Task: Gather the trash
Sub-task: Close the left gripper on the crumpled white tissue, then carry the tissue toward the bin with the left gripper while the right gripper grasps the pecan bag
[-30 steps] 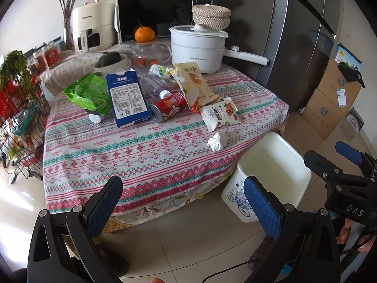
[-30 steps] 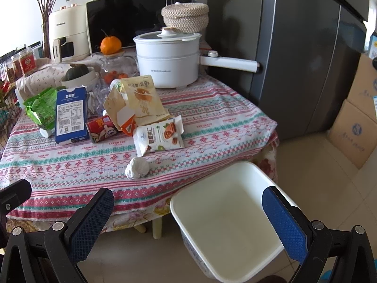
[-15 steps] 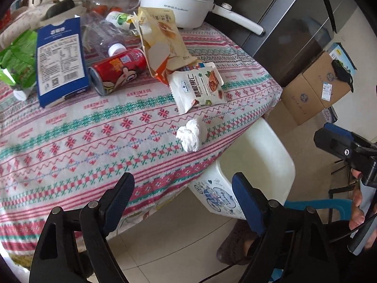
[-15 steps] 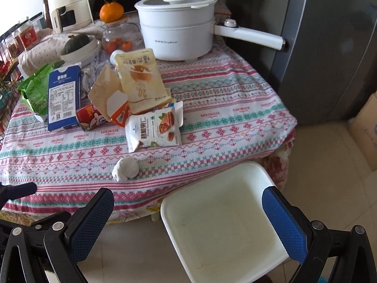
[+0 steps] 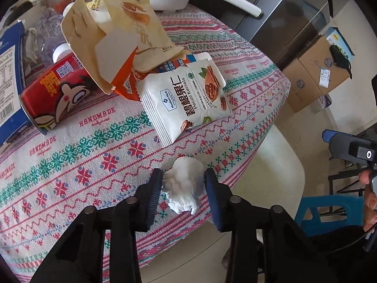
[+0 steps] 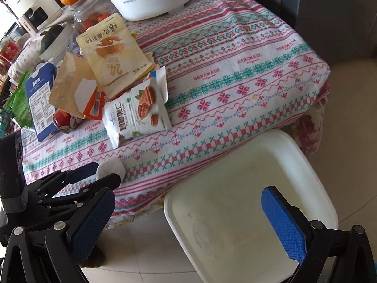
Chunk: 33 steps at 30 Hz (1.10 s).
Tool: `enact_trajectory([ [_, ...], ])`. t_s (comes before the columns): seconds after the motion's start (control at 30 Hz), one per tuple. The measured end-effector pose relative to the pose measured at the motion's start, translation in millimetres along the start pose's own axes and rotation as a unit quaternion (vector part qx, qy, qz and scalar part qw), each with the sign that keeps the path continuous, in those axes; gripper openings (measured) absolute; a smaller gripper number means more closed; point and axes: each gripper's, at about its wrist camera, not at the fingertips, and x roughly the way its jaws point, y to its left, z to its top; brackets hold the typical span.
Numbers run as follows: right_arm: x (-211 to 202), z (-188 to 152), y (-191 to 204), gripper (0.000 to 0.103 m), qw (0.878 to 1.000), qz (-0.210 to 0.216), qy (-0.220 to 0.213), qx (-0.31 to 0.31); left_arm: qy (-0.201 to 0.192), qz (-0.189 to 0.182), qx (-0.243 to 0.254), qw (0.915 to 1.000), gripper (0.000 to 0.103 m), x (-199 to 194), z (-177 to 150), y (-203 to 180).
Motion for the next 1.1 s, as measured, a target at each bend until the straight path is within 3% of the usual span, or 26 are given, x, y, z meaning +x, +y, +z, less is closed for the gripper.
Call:
enact_trajectory([
  [0.13, 9.3, 11.1, -3.9, 0.103, 1.000, 0.000, 0.008, 0.009, -0.004, 0.018, 0.008, 0.9998, 0.036, -8.9, 4.1, -0.8],
  [0.37, 34.9, 31.6, 6.6, 0.103, 1.000, 0.010, 0.017, 0.021, -0.038, 0.018, -0.024, 0.9988, 0.036, -54.5, -11.1, 18.4],
  [0.57, 81.9, 54.1, 14.5, 0.095, 0.996, 0.056, 0.035, 0.062, -0.075, 0.038, -0.047, 0.9953, 0.036, -82.9, -20.3, 36.1],
  [0.83, 110.7, 71.4, 27.0, 0.089, 0.997, 0.046, 0.006, 0.059, -0.095, 0.053, -0.066, 0.9919, 0.036, -105.8, -25.6, 65.9],
  [0.93, 115.6, 69.2, 46.6, 0.088, 1.000, -0.005, 0.001, 0.012, -0.097, 0.052, -0.077, 0.9909, 0.036, -108.7, -26.4, 73.1],
  [1.03, 124.3, 59.9, 73.0, 0.087, 0.995, -0.080, -0.001, -0.064, -0.098, 0.054, -0.078, 0.9907, 0.036, -109.5, -28.6, 73.7],
  [1.1, 125.1, 54.6, 84.5, 0.075, 0.992, -0.095, -0.010, -0.088, -0.098, 0.057, -0.074, 0.9907, 0.036, -111.9, -32.2, 74.6],
])
